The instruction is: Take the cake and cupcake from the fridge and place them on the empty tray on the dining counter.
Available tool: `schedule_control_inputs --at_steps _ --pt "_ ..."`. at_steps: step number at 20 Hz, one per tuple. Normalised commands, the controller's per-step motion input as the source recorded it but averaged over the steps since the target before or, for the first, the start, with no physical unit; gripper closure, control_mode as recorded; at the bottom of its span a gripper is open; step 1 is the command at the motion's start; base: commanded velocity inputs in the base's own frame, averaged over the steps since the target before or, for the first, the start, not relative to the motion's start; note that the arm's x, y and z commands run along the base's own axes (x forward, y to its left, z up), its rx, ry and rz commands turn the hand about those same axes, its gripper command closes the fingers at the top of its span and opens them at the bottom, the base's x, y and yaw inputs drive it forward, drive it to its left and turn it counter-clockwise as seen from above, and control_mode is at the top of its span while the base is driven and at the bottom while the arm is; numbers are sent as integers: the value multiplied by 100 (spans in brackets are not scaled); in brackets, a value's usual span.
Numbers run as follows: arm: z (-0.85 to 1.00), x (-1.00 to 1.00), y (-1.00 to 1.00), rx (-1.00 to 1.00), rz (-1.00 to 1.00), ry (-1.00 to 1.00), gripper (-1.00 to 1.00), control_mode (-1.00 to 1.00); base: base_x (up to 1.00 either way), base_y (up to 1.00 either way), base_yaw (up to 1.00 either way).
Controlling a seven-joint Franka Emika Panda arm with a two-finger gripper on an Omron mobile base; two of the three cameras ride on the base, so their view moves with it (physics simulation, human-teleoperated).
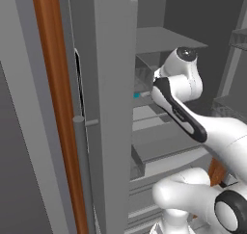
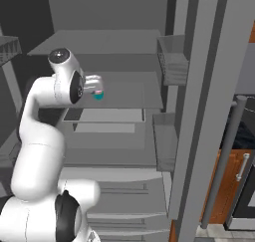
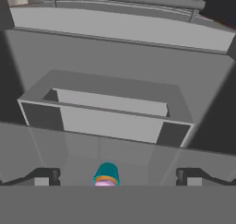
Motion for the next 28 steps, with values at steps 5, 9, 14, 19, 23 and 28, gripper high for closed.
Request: schedule_control_inputs --at_steps 5,9,14,19,23,28 --pt "-22 33 0 3 0 0 -100 -100 0 0 0" --pt "-23 28 1 1 0 0 -100 -100 0 0 0" --pt "-13 33 7 0 -1 0 -100 -100 0 0 0" --pt "-4 37 17 0 -2 0 -100 -100 0 0 0" --pt "-12 38 13 0 -2 0 -100 -100 0 0 0" --pt "-15 43 0 0 -1 0 -100 -100 0 0 0"
